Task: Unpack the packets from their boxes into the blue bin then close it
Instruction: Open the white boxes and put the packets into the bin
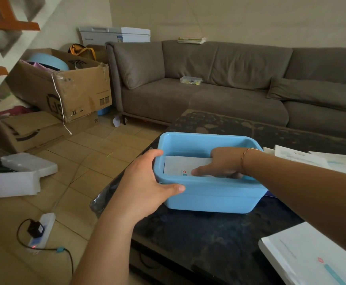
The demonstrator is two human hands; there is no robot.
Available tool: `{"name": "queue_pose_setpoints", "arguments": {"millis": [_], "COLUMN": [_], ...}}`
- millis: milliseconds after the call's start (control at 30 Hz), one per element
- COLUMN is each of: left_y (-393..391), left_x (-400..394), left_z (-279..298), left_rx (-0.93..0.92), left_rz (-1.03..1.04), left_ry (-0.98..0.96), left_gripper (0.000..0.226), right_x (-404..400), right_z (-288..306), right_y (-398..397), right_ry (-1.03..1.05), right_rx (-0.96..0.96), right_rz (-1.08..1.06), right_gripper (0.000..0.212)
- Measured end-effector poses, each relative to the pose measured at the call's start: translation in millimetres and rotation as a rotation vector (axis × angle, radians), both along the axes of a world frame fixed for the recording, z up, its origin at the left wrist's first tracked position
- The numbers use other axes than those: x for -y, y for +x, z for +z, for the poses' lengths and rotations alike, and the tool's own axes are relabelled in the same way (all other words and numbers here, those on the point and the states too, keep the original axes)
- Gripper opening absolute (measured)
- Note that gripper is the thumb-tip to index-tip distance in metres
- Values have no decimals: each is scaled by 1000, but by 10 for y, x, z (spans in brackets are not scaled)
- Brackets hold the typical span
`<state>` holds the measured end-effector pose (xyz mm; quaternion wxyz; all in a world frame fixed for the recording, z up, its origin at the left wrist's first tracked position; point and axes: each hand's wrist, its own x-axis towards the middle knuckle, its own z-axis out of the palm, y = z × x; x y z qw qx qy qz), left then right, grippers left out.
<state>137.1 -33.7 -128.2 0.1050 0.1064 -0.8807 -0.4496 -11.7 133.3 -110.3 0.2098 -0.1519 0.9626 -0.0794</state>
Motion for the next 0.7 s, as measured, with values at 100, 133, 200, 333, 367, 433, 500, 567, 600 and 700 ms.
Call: {"name": "queue_pose_setpoints", "arguments": {"millis": [100,133,200,333,367,433,500,567,600,700], "left_y": [6,2,-1,28,38,43,68,90,111,173], "left_x": [3,6,26,50,27,-28,-69,-84,-117,-408], "left_z": [3,2,4,77,101,126,146,151,158,135], "left_rx": [2,3,23,72,57,-2,-140,-387,-525,-774], "left_rz": [7,7,-3,-46,-13,153,382,506,505,279], "left_ry": [-8,-12,-18,-3,-18,-94,-173,-182,-146,-61], "left_gripper": [87,87,90,89,86,77,59,37,26,13], "right_x": [18,12,-11,-96,-130,-256,-507,-874,-1068,-1584], "right_z": [19,7,-4,113,188,368,527,591,550,139], "right_y": [21,13,1,66,106,213,371,676,882,1544], "right_ry": [33,35,30,35,26,-27,-105,-303,-442,-676], "right_rx": [-3,-2,3,-64,-119,-260,-452,-661,-744,-847], "right_rz": [0,1,-9,-26,-24,-10,6,14,21,22], "right_gripper": [56,61,71,75,71,59,56,45,37,22]}}
